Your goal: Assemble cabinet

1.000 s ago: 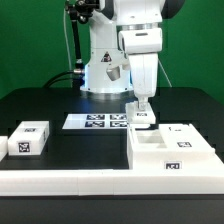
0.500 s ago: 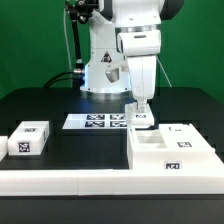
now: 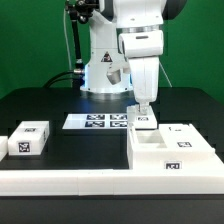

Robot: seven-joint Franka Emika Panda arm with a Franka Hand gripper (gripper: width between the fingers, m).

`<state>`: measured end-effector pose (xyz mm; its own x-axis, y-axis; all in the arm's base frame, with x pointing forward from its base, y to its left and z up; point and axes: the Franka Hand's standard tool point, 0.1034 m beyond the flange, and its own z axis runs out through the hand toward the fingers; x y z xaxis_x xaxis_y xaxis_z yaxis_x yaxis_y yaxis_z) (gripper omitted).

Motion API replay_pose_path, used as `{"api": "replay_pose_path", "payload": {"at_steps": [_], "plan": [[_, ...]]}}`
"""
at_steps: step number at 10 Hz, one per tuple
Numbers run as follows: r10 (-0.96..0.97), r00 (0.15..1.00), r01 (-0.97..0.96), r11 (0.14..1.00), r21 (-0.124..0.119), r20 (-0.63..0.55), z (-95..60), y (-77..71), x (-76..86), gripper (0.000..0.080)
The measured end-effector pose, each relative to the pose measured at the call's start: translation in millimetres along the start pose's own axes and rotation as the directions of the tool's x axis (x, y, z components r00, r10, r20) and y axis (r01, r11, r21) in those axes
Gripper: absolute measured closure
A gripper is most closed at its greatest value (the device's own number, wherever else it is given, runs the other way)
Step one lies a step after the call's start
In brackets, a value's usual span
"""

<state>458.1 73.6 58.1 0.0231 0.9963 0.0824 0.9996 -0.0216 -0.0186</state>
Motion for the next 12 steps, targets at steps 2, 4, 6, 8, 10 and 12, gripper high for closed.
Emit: {"api": "replay_pose_path", "payload": {"at_steps": [2, 4, 6, 8, 10, 12], "plan": [[0.002, 1.0, -0.002, 1.0, 0.001, 0.0, 0.6, -0.4, -0.4, 0.0737], [0.003, 1.0, -0.003, 1.0, 0.003, -0.001, 1.2, -0.9, -0.4, 0.0737], [-0.001, 1.0, 0.001, 1.0, 0.001, -0.001, 0.7, 0.1, 1.3, 0.0737], [-0.007, 1.0, 0.007, 1.0, -0.004, -0.003, -0.6, 3.2, 5.6, 0.0737], [-0.007, 1.0, 0.007, 1.0, -0.006, -0.004, -0.8, 4.8, 6.2, 0.0737], [-0.006, 1.0, 0.006, 1.0, -0.011, -0.006, -1.7, 8.9, 6.3, 0.0737]]}}
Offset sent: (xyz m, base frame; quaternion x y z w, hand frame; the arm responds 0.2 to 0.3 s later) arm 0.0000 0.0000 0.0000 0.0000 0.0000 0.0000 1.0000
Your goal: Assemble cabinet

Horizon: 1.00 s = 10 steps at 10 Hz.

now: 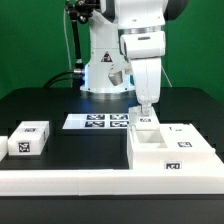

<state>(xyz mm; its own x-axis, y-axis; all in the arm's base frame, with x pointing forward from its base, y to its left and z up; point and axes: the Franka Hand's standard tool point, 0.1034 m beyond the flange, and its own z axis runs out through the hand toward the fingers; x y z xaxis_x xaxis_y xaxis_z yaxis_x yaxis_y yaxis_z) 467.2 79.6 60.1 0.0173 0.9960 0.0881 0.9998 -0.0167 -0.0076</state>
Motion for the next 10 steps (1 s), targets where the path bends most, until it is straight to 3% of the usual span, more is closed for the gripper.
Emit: {"api": "replay_pose_path", "payload": {"at_steps": [4, 9, 10], "plan": [[0.006, 1.0, -0.006, 1.0, 0.006, -0.009, -0.4, 23.3, 0.4, 0.0737], [-0.009, 1.0, 0.009, 1.0, 0.007, -0.013, 2.1, 24.0, -2.5, 0.0737], [-0.01, 1.0, 0.01, 1.0, 0.0, -0.017, 2.0, 31.1, -2.8, 0.0737]]}}
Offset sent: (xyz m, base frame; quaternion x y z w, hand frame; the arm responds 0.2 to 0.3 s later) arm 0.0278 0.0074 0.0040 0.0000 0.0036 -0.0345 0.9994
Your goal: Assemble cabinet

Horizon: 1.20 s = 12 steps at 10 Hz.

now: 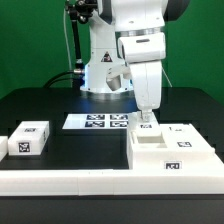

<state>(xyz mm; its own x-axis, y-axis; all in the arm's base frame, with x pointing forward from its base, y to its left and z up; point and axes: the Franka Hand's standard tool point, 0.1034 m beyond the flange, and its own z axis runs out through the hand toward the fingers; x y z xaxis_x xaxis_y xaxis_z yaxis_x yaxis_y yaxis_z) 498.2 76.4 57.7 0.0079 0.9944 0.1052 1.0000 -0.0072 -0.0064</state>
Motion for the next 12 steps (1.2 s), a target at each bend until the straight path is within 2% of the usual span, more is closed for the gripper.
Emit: {"api": "replay_pose_path", "payload": {"at_steps": [2, 3, 4, 8, 9, 10, 11, 12], "plan": [[0.004, 1.0, -0.004, 1.0, 0.004, -0.012, 0.2, 27.7, 4.8, 0.0737], [0.008, 1.0, -0.008, 1.0, 0.011, -0.02, 0.0, 48.1, 4.5, 0.0737], [-0.025, 0.999, 0.025, 1.0, 0.006, -0.028, 0.0, 62.3, 4.6, 0.0737], [-0.022, 0.999, 0.022, 1.0, 0.003, -0.028, -0.4, 63.2, 4.4, 0.0737], [-0.046, 0.998, 0.046, 0.999, 0.001, -0.03, -0.4, 65.7, 2.5, 0.0737], [-0.07, 0.997, 0.07, 0.998, -0.011, -0.036, -1.1, 76.9, -0.7, 0.0737], [-0.083, 0.996, 0.084, 0.997, 0.002, -0.043, 0.0, 86.2, -0.3, 0.0737], [-0.081, 0.996, 0.082, 0.996, 0.025, -0.044, 0.3, 86.1, 0.4, 0.0736]]}}
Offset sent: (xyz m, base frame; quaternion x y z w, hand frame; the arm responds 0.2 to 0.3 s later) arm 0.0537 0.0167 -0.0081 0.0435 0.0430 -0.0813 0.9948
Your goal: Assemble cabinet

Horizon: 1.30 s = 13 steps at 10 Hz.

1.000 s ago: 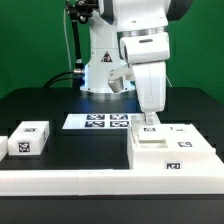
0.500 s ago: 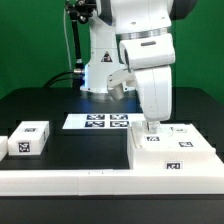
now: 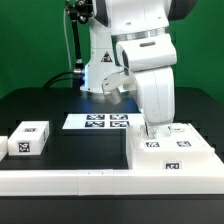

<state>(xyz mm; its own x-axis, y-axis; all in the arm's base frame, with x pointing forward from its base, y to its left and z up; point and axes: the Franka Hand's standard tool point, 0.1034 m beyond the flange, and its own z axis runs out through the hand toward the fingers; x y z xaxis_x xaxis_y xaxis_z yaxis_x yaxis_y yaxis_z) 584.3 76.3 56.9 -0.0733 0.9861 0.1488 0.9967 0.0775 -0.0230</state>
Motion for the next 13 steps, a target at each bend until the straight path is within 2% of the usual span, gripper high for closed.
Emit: {"api": "replay_pose_path", "payload": {"at_steps": [3, 6, 8, 9, 10, 11, 13], "plan": [[0.005, 1.0, -0.005, 1.0, 0.006, 0.0, 0.0, 0.0, -0.1, 0.0735], [0.004, 1.0, -0.004, 1.0, 0.0, 0.002, -2.0, 1.2, 0.2, 0.0726], [0.002, 1.0, -0.001, 0.999, -0.034, 0.019, -24.6, 6.3, 3.8, 0.0364], [0.009, 1.0, -0.008, 0.999, -0.04, 0.027, -32.0, 3.1, 5.0, 0.0364], [0.026, 0.999, -0.025, 0.999, -0.041, 0.034, -36.0, -4.8, 5.8, 0.0232], [0.031, 0.999, -0.029, 0.999, -0.038, 0.038, -35.7, -11.3, 4.5, 0.0167], [0.032, 0.999, -0.031, 0.999, -0.037, 0.036, -34.0, -10.1, 4.4, 0.0155]]}}
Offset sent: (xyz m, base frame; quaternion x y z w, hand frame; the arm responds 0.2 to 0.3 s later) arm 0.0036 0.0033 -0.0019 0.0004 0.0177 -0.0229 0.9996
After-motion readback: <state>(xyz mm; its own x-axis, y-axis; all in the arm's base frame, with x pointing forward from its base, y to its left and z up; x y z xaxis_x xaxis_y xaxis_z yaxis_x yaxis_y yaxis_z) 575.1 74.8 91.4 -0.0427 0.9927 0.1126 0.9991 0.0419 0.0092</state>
